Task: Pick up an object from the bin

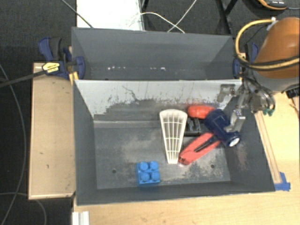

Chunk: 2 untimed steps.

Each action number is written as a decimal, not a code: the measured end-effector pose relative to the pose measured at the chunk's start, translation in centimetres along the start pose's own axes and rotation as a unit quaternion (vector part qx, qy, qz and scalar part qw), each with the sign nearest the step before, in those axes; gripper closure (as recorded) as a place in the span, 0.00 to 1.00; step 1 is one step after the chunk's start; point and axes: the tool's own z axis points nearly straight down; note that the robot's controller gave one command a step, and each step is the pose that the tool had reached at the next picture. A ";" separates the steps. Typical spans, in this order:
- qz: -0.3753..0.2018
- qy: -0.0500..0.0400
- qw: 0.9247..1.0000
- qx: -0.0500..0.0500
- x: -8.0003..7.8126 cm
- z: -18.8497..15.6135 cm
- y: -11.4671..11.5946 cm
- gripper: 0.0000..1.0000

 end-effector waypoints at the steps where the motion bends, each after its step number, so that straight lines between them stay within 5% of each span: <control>1: -0.217 -0.001 0.976 0.000 2.5 12.8 2.7 0.00; 2: -0.206 -0.004 0.979 0.001 3.3 6.4 2.9 0.00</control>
Offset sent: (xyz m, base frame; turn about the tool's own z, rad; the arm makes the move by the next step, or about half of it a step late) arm -0.0336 0.0288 -0.0650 -0.4136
